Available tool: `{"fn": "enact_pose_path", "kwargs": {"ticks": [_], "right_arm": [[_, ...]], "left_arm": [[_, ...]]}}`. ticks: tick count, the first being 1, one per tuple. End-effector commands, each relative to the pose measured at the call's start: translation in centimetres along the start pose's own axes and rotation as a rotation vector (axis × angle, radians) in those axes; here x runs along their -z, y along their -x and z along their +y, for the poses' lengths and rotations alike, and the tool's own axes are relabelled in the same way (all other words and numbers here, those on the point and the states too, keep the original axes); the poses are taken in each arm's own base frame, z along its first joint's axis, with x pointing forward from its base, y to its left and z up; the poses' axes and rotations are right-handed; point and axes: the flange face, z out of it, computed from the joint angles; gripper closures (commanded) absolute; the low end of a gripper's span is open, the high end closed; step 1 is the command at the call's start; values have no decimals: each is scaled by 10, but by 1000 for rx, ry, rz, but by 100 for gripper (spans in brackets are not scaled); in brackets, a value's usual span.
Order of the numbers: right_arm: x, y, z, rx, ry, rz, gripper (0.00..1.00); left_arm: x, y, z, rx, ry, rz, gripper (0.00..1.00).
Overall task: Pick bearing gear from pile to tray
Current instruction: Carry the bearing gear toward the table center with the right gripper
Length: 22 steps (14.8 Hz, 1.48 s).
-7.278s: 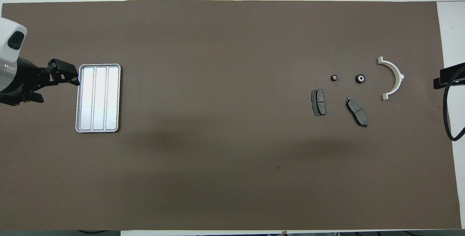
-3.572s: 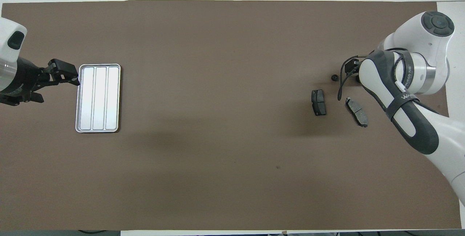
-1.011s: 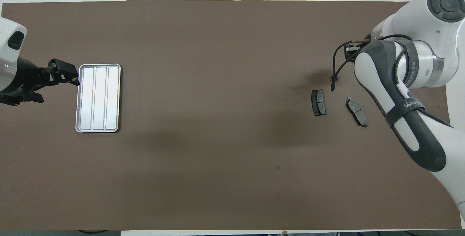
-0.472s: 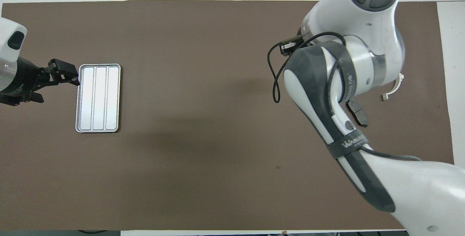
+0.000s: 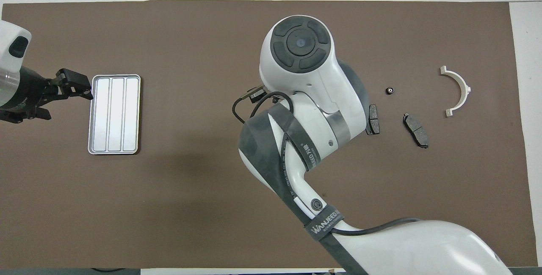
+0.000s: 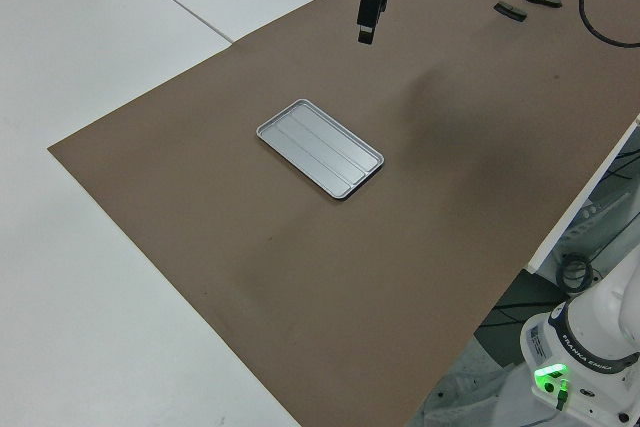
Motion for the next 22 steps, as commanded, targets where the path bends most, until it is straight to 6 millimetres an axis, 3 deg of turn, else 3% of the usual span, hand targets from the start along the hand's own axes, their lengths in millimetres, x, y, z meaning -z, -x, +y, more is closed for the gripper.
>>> {"fn": "enact_pose_path", "kwargs": {"ticks": [1, 3, 8, 11, 13, 15, 20, 22], "right_arm": [[-33, -14, -11, -31, -3, -4, 91], [-56, -16, -15, -34, 1, -18, 91], [-88, -13, -21, -28, -5, -30, 91], [-99, -11, -44, -28, -29, -30, 91], [-118, -4, -66, -25, -34, -30, 91], [-143, 7, -66, -18, -30, -43, 91], [-178, 26, -62, -4, -25, -59, 91], [-179, 26, -61, -5, -28, -52, 90]], "left_arm": [[3, 6, -3, -1, 20, 7, 0], [3, 6, -3, -1, 20, 7, 0], [3, 7, 0, -7, 19, 5, 0], [3, 5, -5, 3, 20, 7, 0], [3, 4, -7, 8, 20, 7, 0], [3, 4, -7, 6, 20, 7, 0], [2, 6, -5, 3, 15, -4, 0], [2, 9, -1, -6, 13, -7, 0]]}}
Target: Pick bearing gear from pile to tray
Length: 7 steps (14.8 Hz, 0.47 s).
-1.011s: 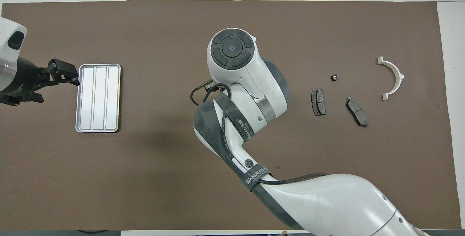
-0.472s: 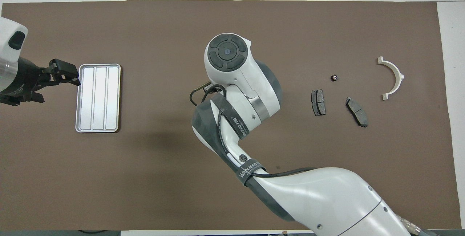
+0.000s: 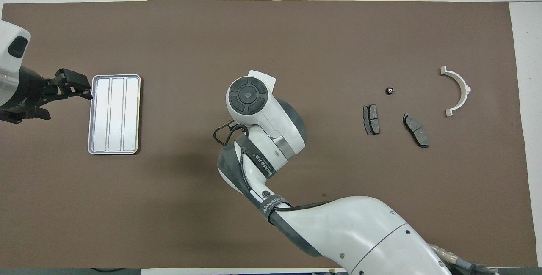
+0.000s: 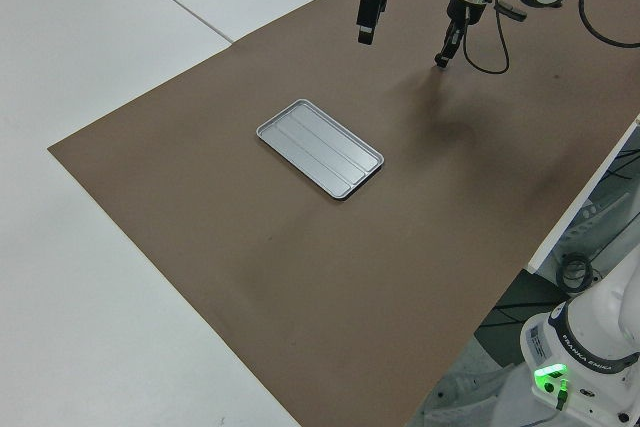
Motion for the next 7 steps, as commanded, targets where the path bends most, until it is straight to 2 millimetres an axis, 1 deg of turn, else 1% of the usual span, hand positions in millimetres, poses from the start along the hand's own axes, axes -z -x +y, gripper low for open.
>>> {"fn": "enact_pose_path", "kwargs": {"ticks": [1, 2, 3, 4, 5, 6, 7], "right_arm": [[3, 5, 4, -5, -16, 15, 88], [4, 4, 4, -5, -18, 22, 87], [3, 4, 4, -7, -18, 25, 82], [3, 4, 4, -7, -18, 24, 68], [3, 4, 4, -7, -18, 24, 52], [3, 4, 4, -6, -17, 26, 48], [3, 4, 4, -8, -17, 26, 40]], "left_arm": [[3, 8, -1, -7, 17, 2, 0], [3, 8, -1, -7, 17, 2, 0], [3, 8, -1, -7, 17, 1, 0], [3, 8, -1, -6, 17, 0, 0], [3, 8, -1, -7, 17, 0, 0], [3, 8, -1, -1, 17, 2, 0], [3, 8, -1, 1, 18, 3, 0]]}}
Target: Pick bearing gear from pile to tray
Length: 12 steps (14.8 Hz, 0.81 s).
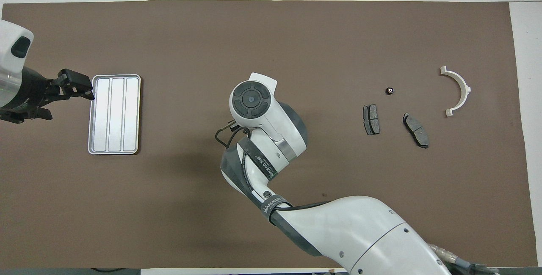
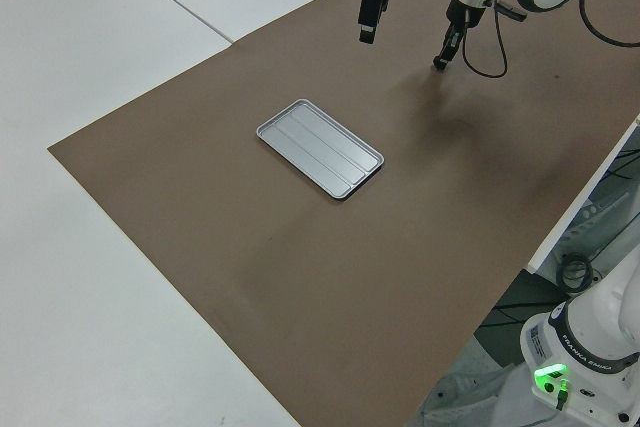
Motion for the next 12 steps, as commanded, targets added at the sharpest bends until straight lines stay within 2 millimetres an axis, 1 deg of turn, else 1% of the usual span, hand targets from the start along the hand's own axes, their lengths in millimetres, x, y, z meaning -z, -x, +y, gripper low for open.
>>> {"fn": "enact_pose_path", "kwargs": {"ticks": [1, 2, 4, 5, 6, 7, 8, 9, 10, 11, 12], "right_arm": [[3, 4, 4, -6, -14, 11, 39], [4, 3, 3, -6, -16, 19, 34], [5, 3, 3, -9, -16, 20, 33], [8, 1, 3, -15, -16, 20, 32], [11, -1, 4, -21, -17, 23, 32], [13, -2, 9, -46, -16, 25, 32], [24, -4, 14, -69, -15, 38, 32], [45, -9, 26, -90, -16, 58, 32], [66, -11, 47, -119, -15, 67, 30], [95, -13, 69, -152, -17, 83, 27], [124, -12, 99, -193, -18, 96, 23]], "left_arm": [[2, 7, -2, 5, 17, 0, 0], [1, 8, -2, 2, 16, -1, 0], [2, 9, -4, 5, 14, -4, 0], [-3, 11, -3, 2, 13, -7, 0], [-1, 12, 0, 10, 19, 2, 0], [0, 10, 7, 36, 37, 35, 0], [-1, 9, 10, 67, 48, 54, 0], [-5, 9, 11, 69, 47, 52, 0], [-8, 12, 17, 63, 46, 51, 0], [-13, 12, 22, 57, 44, 45, 0], [-19, 13, 31, 45, 41, 39, 0]]}}
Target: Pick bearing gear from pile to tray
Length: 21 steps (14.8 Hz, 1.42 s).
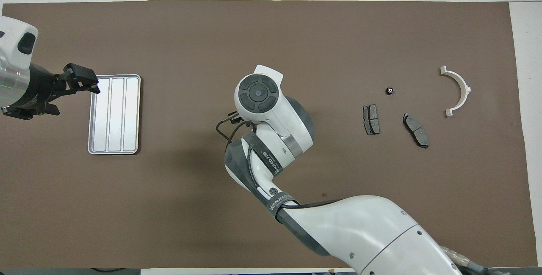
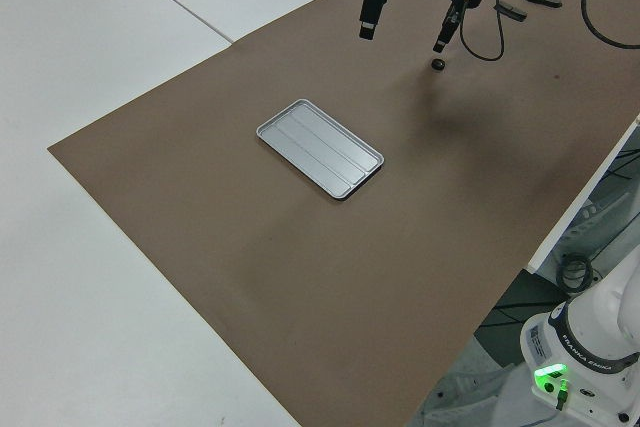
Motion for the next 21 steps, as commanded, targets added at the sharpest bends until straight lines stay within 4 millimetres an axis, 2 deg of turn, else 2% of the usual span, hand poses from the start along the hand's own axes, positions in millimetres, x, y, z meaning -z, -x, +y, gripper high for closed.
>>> {"fn": "enact_pose_path", "kwargs": {"ticks": [1, 3, 4, 6, 7, 8, 10, 12, 14, 16, 18, 19, 21], "right_arm": [[86, -6, 74, -120, -7, 18, 23], [131, 0, 125, -209, 5, 7, 24], [143, 4, 159, -257, 17, -9, 25], [146, 12, 236, -344, 33, -42, 26], [141, 18, 268, -366, 38, -53, 27], [136, 24, 296, -387, 40, -63, 27], [131, 36, 324, -422, 46, -74, 27], [114, 48, 346, -424, 46, -89, 27], [100, 53, 349, -414, 44, -95, 28], [90, 50, 351, -417, 48, -78, 29], [74, 48, 355, -414, 52, -52, 29], [66, 47, 356, -416, 53, -44, 30], [54, 45, 363, -417, 55, -32, 31]], "left_arm": [[-24, 16, 33, 12, 10, -12, 0], [-45, 24, 70, 51, 20, -1, 0], [-54, 32, 89, 33, 21, -3, 0], [-77, 43, 126, 37, 27, 4, 0], [-83, 46, 134, 36, 33, 9, 0], [-101, 55, 155, 19, 21, -10, 0], [-125, 56, 186, 43, 5, -21, 0], [-146, 60, 212, 51, -7, -31, 0], [-173, 67, 227, 66, -23, -42, 0], [-189, 63, 250, 133, 15, -15, 0], [-193, 67, 263, 134, 21, -13, 0], [-196, 75, 268, 119, 17, -13, 0], [-217, 102, 275, 70, -6, -8, 0]]}}
